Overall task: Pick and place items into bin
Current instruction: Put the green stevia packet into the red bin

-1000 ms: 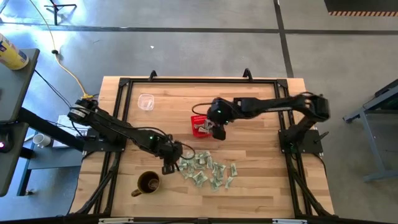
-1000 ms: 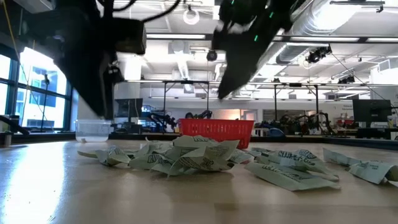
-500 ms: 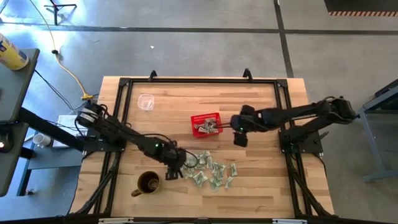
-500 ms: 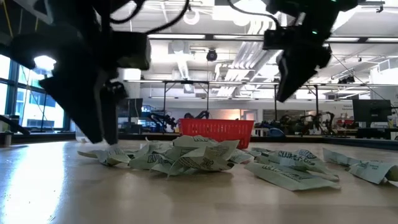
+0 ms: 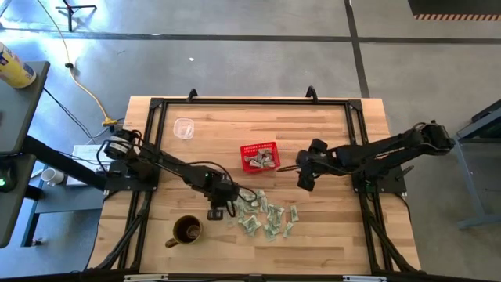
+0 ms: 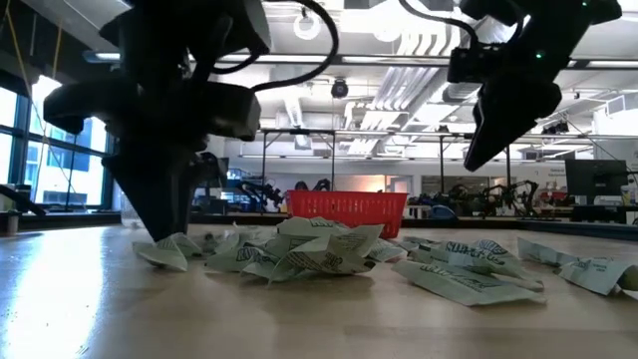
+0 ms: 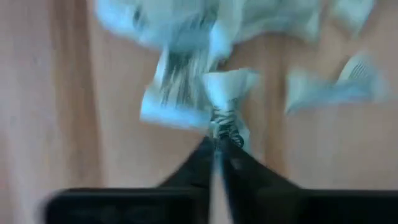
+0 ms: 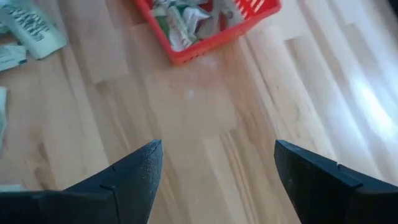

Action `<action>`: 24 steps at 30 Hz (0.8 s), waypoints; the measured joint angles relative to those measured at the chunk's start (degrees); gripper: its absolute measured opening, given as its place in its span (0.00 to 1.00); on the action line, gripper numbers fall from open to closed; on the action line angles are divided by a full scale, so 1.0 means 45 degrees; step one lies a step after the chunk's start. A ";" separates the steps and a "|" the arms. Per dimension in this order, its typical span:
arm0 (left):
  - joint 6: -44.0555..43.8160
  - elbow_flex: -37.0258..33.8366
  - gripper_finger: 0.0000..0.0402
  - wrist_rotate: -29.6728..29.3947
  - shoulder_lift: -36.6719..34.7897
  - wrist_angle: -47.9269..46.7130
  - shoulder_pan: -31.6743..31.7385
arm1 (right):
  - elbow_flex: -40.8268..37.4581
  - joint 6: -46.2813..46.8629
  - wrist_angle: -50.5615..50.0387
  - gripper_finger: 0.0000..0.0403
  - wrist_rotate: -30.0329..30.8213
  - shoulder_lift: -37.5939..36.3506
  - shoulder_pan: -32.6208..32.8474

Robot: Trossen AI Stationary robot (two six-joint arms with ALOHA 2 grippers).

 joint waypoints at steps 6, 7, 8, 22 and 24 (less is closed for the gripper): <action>0.1544 0.1972 0.10 -0.0770 0.0059 -0.4354 0.0740 | 0.0000 0.0050 0.0005 0.74 0.0671 0.0002 -0.0040; 0.1809 0.2454 0.10 -0.0860 0.0032 -0.4800 0.0920 | 0.0000 0.0046 0.0006 0.74 0.0797 0.0002 -0.0040; 0.2103 0.2910 0.09 -0.1036 0.0008 -0.5177 0.1103 | 0.0000 0.0047 0.0006 0.74 0.0884 0.0002 -0.0040; 0.3957 0.5364 0.14 -0.0840 -0.0102 -0.5078 0.4583 | 0.0005 0.1514 -0.1855 0.74 0.0989 -0.0305 0.0718; 0.4330 0.5106 0.20 -0.0285 -0.0107 -0.5510 0.4012 | 0.0005 0.1507 -0.1936 0.74 0.1060 -0.0309 0.0829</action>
